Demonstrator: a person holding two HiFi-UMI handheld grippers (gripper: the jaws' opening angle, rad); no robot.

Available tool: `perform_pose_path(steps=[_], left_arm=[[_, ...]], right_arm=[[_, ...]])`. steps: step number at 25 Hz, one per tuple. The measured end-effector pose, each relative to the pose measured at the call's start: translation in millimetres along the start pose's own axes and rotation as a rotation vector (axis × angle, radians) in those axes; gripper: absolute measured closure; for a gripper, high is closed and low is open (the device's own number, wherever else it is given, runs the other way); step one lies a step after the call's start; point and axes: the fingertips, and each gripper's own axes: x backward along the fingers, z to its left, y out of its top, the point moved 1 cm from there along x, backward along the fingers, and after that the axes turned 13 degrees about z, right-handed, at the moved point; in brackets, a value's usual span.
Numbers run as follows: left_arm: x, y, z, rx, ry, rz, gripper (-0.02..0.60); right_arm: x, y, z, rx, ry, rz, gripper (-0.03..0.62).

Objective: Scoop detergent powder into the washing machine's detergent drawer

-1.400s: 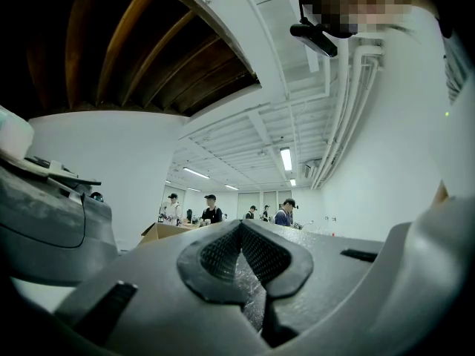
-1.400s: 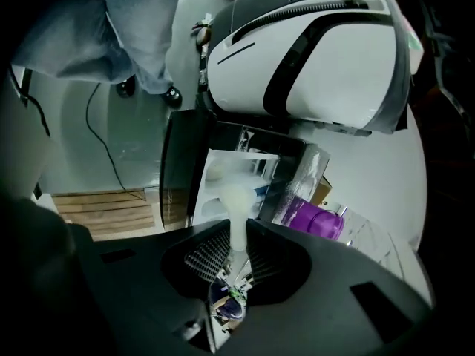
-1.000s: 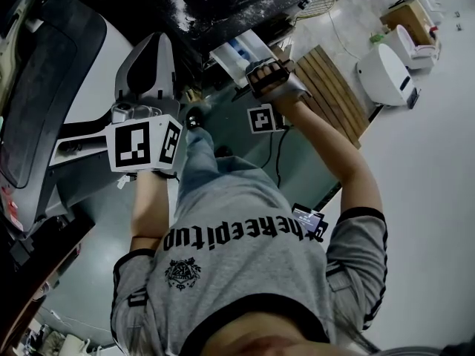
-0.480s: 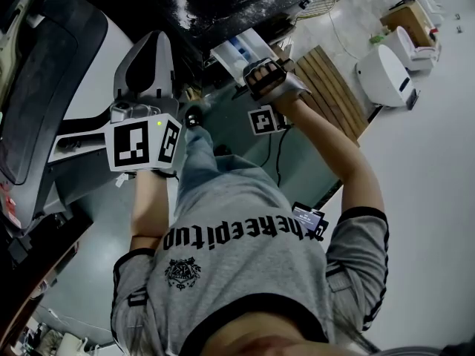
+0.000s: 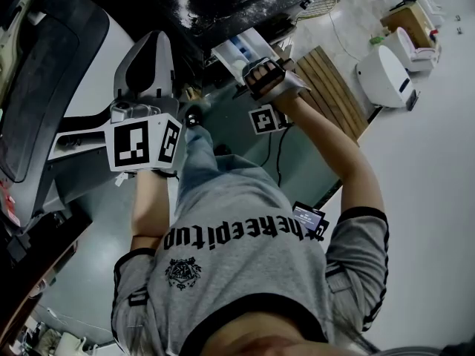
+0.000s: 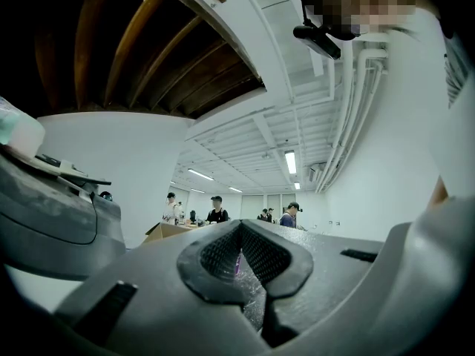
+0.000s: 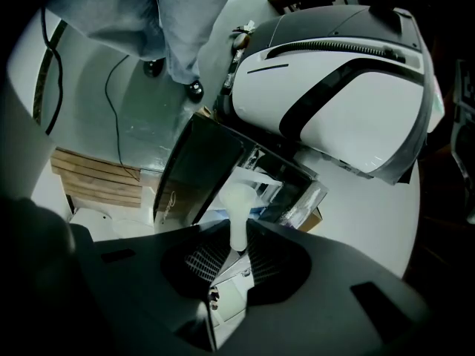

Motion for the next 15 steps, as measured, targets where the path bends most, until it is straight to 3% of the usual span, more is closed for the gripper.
perform_pose_path(steps=[15], left_arm=[[4.8,0.8,1.5,0.004,0.001,-0.004,0.578]], right_arm=[[-3.6,-4.5,3.3,0.017,0.039,0.043,0.531]])
